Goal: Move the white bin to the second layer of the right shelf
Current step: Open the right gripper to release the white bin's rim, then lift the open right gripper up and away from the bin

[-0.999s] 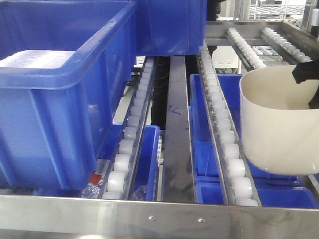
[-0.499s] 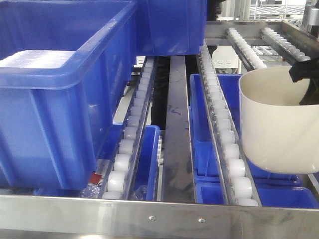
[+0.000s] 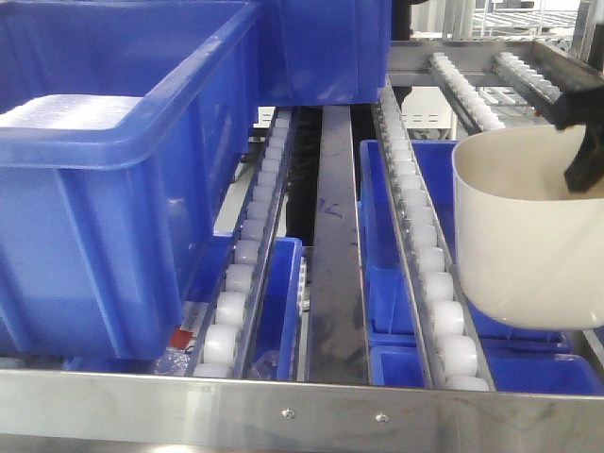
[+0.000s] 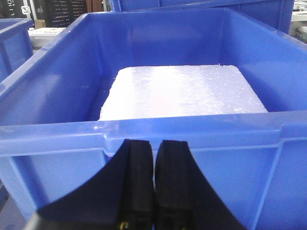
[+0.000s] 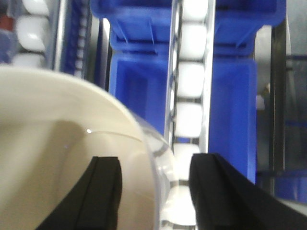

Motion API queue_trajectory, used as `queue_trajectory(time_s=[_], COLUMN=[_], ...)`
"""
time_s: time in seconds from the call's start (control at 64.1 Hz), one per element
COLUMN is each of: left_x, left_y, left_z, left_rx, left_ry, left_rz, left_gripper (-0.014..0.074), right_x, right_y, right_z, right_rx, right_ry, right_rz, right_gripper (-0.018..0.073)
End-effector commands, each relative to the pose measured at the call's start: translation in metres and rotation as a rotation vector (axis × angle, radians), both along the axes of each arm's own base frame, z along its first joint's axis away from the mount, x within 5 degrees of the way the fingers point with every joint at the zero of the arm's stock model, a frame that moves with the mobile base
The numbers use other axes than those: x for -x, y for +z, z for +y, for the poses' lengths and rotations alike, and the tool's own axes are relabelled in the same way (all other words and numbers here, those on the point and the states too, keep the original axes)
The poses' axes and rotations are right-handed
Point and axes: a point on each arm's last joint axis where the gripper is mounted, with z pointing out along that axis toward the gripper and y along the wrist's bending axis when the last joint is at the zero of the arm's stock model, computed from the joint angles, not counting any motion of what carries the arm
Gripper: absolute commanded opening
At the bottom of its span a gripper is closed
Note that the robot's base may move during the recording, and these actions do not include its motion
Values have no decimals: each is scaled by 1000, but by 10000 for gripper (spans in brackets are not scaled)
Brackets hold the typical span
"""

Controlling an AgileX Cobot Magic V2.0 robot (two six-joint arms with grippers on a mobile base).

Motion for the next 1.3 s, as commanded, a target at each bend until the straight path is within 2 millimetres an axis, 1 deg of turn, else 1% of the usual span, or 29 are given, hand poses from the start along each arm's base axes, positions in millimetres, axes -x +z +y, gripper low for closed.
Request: queue_trajectory(time_s=[0.0,0.109,0.203,0.25,0.312,0.484,0.531,0.593,0.734,0.843,0.905,0.983,1.139,1.28], left_x=[0,0,0,0,0,0,0,0,0,0,0,0,0,0], left_y=[-4,-4,-4,-4,-4,-4,-4,-4,-4,-4,-4,-4,-4,-4], left_z=[0,0,0,0,0,0,0,0,0,0,0,0,0,0], left_rx=[19,19,19,19,19,19,19,19,19,19,19,19,19,19], left_ry=[2,2,2,2,2,2,2,2,2,2,2,2,2,2], left_rz=[-59,-59,-59,-59,-59,-59,-59,-59,-59,-59,-59,-59,-59,-59], left_gripper=[85,85,85,85,85,85,85,85,85,85,85,85,85,85], right_x=[1,8,20,26,38,74,86,100,125,142,153,165,187,199], right_y=[33,48,65,73,88,125,135,145,156,157,155,147,120,98], right_z=[-2,-2,-3,-4,-5,-7,-8,-9,-11,-13,-14,-15,-16,-17], right_rx=[-14,-18,-22,-24,-29,-41,-45,-49,-51,-50,-52,-55,-60,-60], right_ry=[-5,-5,-5,-5,-5,-5,-5,-5,-6,-6,-6,-6,-5,-5], right_rz=[-170,-222,-277,-304,-358,-514,-564,-613,-643,-638,-658,-694,-758,-763], right_gripper=[426,426,421,403,331,44,60,56,56,56,56,56,56,56])
